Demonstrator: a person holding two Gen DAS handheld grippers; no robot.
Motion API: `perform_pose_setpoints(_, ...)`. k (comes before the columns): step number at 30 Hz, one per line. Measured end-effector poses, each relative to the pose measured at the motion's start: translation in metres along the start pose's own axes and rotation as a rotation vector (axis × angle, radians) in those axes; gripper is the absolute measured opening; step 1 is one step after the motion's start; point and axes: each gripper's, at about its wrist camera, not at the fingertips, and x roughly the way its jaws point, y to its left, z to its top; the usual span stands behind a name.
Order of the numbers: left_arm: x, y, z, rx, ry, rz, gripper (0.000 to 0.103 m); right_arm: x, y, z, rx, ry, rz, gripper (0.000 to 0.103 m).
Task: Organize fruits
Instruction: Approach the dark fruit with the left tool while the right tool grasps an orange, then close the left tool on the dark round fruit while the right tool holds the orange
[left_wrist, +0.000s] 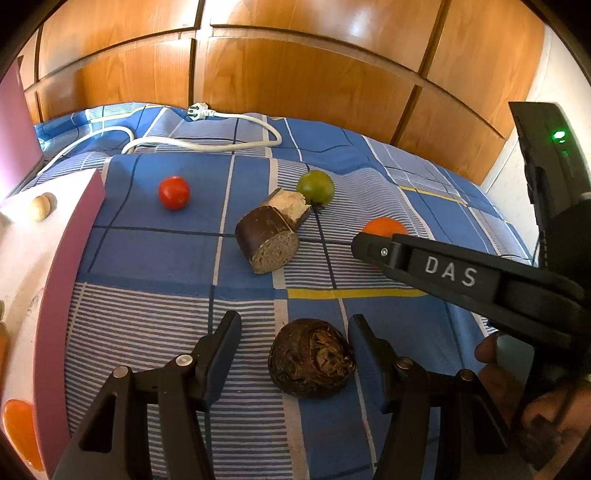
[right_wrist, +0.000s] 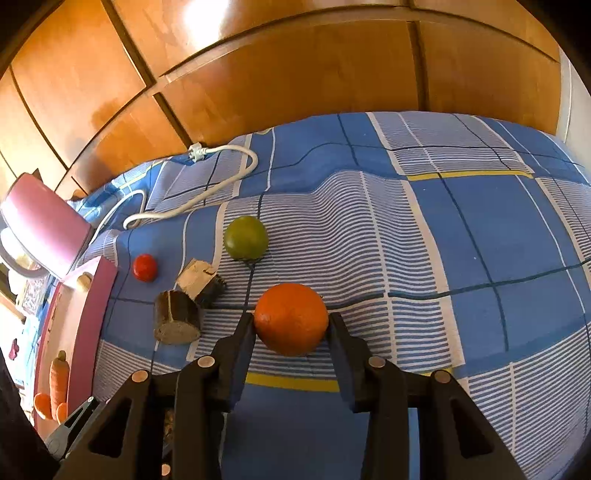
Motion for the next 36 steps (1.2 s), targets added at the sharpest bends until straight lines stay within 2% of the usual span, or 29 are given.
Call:
perform_pose_setpoints(8,-0.001,0.006,-0.001,-0.032,-0.019,-0.026,0.061,0.005,0.003,0.004,-0.029,0.005,-0.028,0.040)
perform_pose_setpoints(15,-0.002,0.005,-0.001,-0.032,-0.021,-0.022,0.061,0.004,0.001,0.002,-0.022,-0.027,-0.032,0.037)
perform_pose_setpoints(17,-0.002,0.006,0.000,-0.037,-0.021,-0.024,0.059,0.005,0.002,0.002,-0.029,-0.030,-0.036,0.037)
perform_pose_setpoints(19,-0.003,0.007,0.000,-0.048,-0.025,0.000,0.046,0.005,0.003,0.002,-0.040,-0.031,-0.042,0.037)
perform_pose_setpoints(21,-0.005,0.012,0.000,-0.069,-0.025,0.001,0.041,0.004,0.004,0.001,-0.046,-0.027,-0.048,0.037)
perform_pose_setpoints(30,-0.017,0.014,-0.009,-0.028,0.000,0.012,0.040,-0.014,-0.003,-0.014,-0.049,-0.006,-0.060,0.036)
perform_pose_setpoints(36,-0.032,0.022,-0.017,-0.042,0.008,0.043,0.041,-0.031,-0.005,-0.033,-0.035,0.004,-0.061,0.036)
